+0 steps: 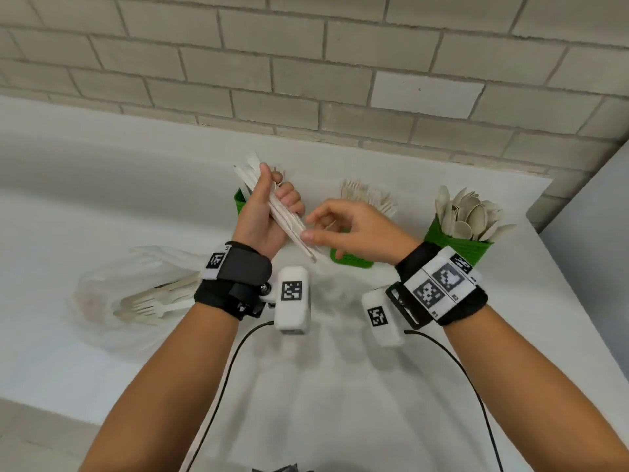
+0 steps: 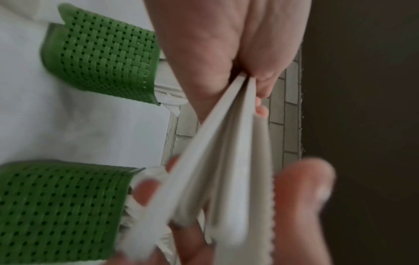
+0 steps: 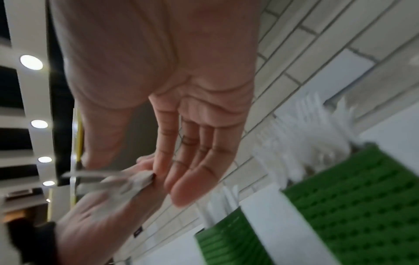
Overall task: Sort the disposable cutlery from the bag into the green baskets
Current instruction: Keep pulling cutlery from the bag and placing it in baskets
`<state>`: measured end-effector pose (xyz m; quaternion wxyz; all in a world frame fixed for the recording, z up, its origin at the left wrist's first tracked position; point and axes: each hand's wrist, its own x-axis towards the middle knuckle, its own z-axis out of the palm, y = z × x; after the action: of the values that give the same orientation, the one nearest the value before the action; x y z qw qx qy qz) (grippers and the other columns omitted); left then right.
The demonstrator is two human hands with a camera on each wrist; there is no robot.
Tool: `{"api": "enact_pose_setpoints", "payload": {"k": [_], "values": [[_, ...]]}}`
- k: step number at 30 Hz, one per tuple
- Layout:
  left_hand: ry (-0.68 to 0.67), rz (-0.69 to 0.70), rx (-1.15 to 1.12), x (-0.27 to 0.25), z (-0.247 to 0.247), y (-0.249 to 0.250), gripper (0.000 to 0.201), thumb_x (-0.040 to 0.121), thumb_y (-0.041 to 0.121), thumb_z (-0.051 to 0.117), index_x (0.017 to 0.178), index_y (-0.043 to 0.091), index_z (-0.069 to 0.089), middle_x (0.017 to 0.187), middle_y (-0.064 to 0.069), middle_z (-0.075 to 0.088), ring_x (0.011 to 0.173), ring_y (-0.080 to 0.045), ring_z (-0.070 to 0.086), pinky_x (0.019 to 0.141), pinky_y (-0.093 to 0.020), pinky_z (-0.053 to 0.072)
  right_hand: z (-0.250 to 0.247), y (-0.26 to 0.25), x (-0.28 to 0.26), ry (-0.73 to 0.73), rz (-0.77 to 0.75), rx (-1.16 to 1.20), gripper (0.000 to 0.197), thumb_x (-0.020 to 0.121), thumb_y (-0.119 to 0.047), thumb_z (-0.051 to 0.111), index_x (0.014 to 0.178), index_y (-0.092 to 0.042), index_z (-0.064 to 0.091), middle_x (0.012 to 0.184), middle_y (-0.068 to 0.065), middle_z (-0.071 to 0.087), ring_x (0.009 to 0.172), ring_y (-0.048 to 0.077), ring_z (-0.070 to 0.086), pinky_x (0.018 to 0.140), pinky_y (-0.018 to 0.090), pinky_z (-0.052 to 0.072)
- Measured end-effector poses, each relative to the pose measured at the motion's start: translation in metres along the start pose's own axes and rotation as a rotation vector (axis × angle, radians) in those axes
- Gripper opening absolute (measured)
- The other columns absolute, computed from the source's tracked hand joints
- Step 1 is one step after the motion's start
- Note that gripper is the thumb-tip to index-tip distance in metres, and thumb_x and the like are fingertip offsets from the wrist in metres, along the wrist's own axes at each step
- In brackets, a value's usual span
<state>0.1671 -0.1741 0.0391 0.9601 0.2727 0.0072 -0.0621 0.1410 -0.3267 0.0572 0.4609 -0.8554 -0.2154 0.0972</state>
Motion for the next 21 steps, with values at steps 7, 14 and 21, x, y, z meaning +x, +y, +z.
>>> {"api": "enact_pose_setpoints", "payload": {"k": [7, 14, 21], "values": [[-0.034, 0.000, 0.075, -0.026, -0.009, 0.022, 0.030, 0.099, 0.032, 0.035, 0.080, 0.014, 0.049, 0.059, 0.005, 0.048, 0.055, -0.007, 0.053, 0.056, -0.016, 0.049, 0.034, -0.022, 0.014, -0.052, 0.045, 0.344, 0.005, 0.086, -0.012, 0.063, 0.085, -0.008, 0.064, 0.078, 0.013, 0.061, 0.063, 0.010, 0.059, 0.050, 0.018, 0.051], [0.054, 0.066, 0.113, -0.026, -0.022, 0.061, 0.025, 0.100, 0.026, 0.040, 0.078, 0.016, 0.047, 0.051, 0.006, 0.044, 0.055, -0.008, 0.050, 0.059, -0.020, 0.048, 0.059, -0.044, 0.015, -0.051, 0.081, 0.248, 0.038, 0.076, -0.015, 0.075, 0.107, -0.013, 0.053, 0.082, 0.006, 0.057, 0.064, 0.016, 0.063, 0.047, 0.025, 0.051], [0.081, 0.037, -0.029, -0.022, -0.039, 0.094, 0.029, 0.099, 0.032, 0.040, 0.075, 0.015, 0.037, 0.051, 0.003, 0.037, 0.054, -0.012, 0.044, 0.064, -0.026, 0.046, 0.065, -0.061, 0.022, 0.183, 0.046, 0.397, 0.006, 0.084, -0.013, 0.066, 0.090, -0.011, 0.068, 0.065, 0.005, 0.067, 0.051, 0.012, 0.064, 0.047, 0.019, 0.051]]}}
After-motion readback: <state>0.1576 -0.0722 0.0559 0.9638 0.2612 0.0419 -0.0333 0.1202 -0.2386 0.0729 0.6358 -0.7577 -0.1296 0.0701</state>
